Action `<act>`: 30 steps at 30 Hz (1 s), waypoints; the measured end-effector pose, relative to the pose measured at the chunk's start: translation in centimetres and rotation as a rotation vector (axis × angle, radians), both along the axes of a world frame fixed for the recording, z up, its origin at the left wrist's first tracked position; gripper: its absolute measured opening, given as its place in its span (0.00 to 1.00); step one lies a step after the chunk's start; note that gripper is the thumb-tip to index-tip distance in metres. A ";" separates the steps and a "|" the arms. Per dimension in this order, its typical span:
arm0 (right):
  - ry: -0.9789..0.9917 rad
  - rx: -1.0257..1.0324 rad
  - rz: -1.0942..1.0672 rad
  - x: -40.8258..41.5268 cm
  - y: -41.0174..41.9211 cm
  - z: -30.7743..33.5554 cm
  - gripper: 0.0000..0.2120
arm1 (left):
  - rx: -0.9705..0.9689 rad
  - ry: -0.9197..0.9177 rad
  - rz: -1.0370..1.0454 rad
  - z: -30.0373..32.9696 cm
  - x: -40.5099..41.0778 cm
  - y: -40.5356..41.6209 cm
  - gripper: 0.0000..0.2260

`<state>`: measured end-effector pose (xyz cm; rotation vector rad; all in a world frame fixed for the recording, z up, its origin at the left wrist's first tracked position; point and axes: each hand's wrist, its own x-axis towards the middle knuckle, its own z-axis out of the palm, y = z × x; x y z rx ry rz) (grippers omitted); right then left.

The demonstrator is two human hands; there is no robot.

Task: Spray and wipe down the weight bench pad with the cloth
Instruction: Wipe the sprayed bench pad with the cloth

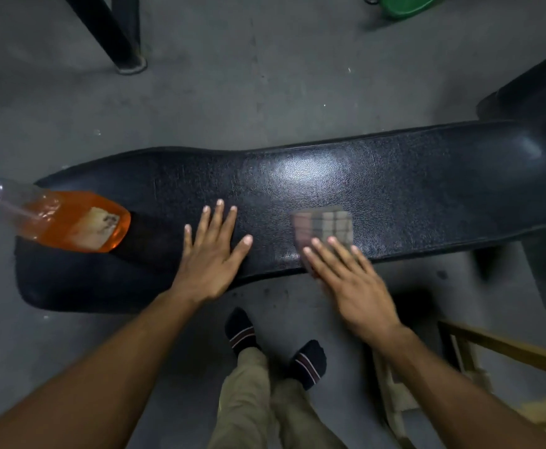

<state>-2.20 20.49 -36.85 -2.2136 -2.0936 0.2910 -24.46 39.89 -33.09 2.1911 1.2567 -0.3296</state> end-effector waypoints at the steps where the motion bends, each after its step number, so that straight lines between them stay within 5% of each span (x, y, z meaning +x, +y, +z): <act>1: 0.015 -0.013 -0.039 1.1 -0.1 0.2 0.27 | 0.000 0.012 -0.005 -0.1 0.1 0.0 0.34; 7: 0.251 0.062 -0.508 4.2 4.3 3.8 0.15 | 0.009 0.002 0.028 0.4 0.8 -0.4 0.34; 12: 0.360 0.204 -0.832 8.1 6.6 7.2 0.17 | 0.005 -0.027 -0.001 1.8 2.4 -1.7 0.34; 21: 0.110 0.220 -0.853 17.4 3.9 13.9 0.20 | -0.040 -0.134 -0.168 3.2 9.2 -3.7 0.34; 30: -0.149 0.077 -0.597 19.4 3.2 15.2 0.16 | -0.046 -0.173 -0.267 3.5 15.1 -5.2 0.32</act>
